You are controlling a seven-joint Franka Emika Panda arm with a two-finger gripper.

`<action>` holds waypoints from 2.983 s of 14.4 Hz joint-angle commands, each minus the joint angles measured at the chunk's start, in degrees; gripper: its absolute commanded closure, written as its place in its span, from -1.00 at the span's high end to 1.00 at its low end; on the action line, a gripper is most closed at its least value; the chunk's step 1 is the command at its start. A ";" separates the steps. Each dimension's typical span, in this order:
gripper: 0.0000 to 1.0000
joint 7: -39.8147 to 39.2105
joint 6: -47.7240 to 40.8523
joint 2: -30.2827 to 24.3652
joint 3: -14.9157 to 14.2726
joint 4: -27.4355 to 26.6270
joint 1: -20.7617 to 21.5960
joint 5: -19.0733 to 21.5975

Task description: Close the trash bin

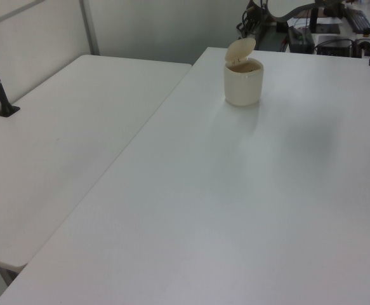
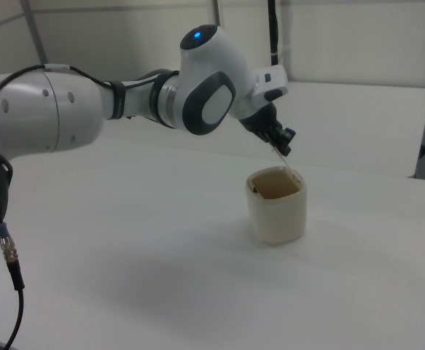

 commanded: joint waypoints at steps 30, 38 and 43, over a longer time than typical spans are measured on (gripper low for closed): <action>-1.00 -2.58 -32.99 -14.92 0.91 -3.88 14.04 1.83; -0.52 -6.36 -45.07 -21.53 0.74 -7.14 19.51 0.07; 0.91 -6.36 -45.08 -21.53 0.30 -6.70 19.15 -0.63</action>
